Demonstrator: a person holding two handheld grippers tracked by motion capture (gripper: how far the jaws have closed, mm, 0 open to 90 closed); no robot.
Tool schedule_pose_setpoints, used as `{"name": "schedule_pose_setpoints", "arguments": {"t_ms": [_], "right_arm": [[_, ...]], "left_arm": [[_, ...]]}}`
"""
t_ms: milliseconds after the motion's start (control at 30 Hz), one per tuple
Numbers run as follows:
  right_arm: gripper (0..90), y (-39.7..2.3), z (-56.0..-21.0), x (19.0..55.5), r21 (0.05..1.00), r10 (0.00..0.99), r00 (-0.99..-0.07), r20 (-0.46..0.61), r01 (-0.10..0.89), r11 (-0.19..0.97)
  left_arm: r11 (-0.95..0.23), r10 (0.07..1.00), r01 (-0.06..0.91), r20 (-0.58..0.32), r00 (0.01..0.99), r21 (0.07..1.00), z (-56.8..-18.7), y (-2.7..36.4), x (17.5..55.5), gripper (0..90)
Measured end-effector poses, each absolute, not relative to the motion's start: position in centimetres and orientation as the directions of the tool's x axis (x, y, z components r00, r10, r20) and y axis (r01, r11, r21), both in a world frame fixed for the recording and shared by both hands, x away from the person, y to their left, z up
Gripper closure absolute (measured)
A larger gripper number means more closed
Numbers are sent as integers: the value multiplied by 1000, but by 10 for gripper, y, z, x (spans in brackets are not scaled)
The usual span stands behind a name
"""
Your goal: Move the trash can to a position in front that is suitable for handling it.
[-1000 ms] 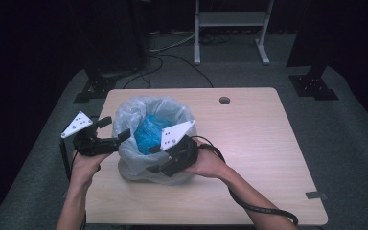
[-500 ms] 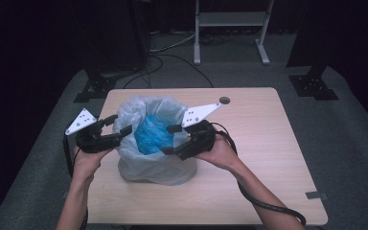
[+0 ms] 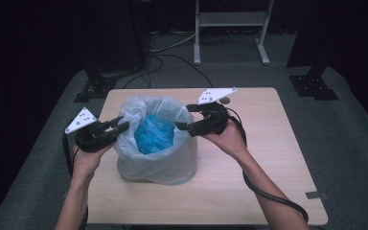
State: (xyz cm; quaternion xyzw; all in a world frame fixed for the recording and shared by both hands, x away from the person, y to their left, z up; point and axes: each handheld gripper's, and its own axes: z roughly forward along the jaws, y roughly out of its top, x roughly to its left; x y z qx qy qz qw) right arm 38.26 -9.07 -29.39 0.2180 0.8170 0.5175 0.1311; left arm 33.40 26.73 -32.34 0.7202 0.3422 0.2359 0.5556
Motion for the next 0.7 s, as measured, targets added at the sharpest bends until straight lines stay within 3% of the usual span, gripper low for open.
{"name": "schedule_pose_setpoints", "arguments": {"t_ms": [267, 600, 700], "right_arm": [[246, -86, -296, 400, 887, 549, -836, 19, 267, 376], [255, -81, -307, 418, 866, 584, -810, 57, 331, 374], [355, -79, -310, 420, 860, 592, -803, 61, 343, 377]], "left_arm": [[-157, 745, 211, -24, 667, 965, -319, 272, 330, 848], [-139, 741, 186, -22, 671, 973, -313, 279, 324, 881], [-126, 737, 183, -31, 675, 975, -312, 281, 322, 881]]}}
